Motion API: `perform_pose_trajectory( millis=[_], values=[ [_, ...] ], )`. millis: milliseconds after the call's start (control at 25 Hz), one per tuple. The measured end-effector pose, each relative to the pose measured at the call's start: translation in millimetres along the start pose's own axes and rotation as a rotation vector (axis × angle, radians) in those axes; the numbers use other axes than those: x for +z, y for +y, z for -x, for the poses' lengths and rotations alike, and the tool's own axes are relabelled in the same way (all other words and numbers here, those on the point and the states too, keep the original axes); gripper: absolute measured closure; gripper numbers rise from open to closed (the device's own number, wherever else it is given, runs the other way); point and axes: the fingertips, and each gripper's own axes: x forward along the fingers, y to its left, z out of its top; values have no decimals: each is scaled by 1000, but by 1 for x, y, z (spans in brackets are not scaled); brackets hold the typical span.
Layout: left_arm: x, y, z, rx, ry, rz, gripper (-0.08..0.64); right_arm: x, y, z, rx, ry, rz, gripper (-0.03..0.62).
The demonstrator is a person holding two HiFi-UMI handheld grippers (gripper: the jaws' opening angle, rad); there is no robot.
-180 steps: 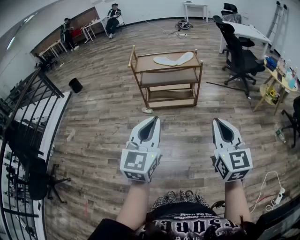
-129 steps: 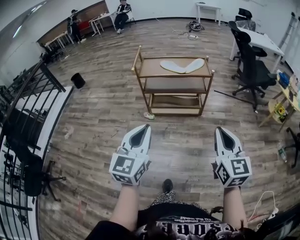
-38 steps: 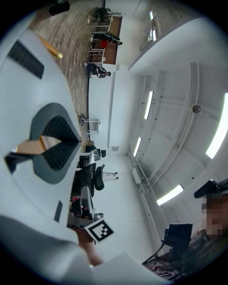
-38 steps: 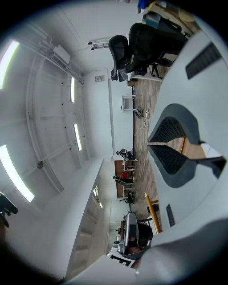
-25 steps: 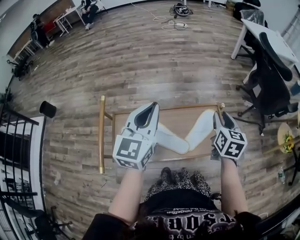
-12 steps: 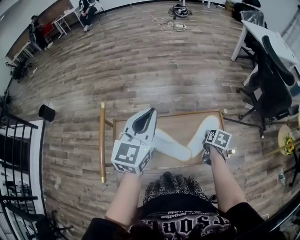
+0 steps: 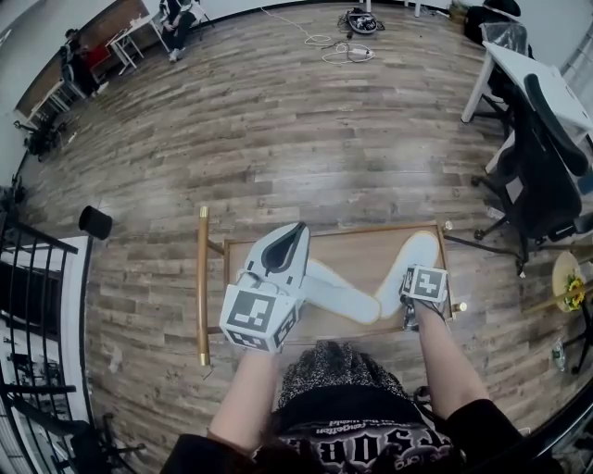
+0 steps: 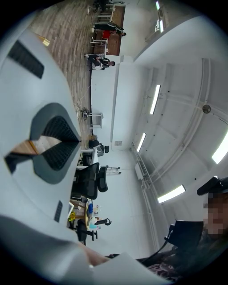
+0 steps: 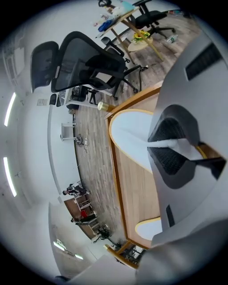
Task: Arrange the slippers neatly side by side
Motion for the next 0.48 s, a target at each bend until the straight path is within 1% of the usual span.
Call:
perform_pose_trajectory(
  millis=[120, 280, 360, 480],
  values=[
    [1, 0, 0, 3, 0, 1, 558, 4, 3, 4, 41, 4, 88, 569],
    [0, 2, 1, 9, 4, 2, 558, 7, 4, 10, 124, 46, 312, 569],
    [-3, 2, 2, 10, 7, 5, 558, 8, -2, 10, 152, 67, 407, 569],
    [-7, -2, 1, 7, 13, 3, 558, 11, -14, 4, 167, 92, 470, 569]
  ],
)
